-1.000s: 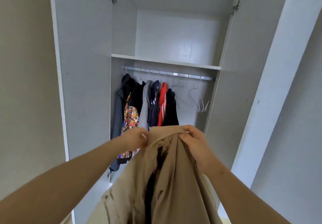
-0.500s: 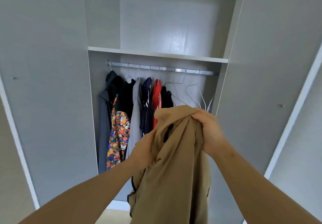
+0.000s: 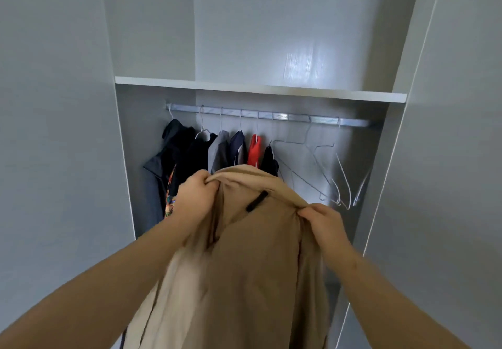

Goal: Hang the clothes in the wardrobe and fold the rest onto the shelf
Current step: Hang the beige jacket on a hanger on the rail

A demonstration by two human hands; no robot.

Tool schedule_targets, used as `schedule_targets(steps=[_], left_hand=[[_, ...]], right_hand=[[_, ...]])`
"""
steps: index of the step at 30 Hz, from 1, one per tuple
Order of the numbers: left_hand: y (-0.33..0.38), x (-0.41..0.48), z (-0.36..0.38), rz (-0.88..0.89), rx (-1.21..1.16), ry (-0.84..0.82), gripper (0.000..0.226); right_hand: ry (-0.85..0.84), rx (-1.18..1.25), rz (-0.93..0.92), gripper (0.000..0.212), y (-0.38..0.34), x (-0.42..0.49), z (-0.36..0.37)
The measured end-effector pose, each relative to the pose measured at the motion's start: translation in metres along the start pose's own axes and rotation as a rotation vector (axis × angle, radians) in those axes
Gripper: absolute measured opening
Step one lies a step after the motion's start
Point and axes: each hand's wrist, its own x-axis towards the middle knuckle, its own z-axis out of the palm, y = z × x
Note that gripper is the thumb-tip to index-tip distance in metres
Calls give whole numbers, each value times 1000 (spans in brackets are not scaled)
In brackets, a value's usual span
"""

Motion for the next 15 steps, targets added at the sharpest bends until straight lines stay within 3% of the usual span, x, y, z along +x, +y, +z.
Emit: schedule_targets(steps=[4, 7, 15], left_hand=[[6, 31, 16, -170, -206, 124, 21], [3, 48, 28, -346, -499, 195, 25], [-6, 99, 63, -286, -562, 124, 16]], right_hand=[[-248, -105, 38, 9, 14, 35, 24], [-368, -165, 69, 15, 29, 55, 41], [-39, -190, -20, 21, 32, 133, 54]])
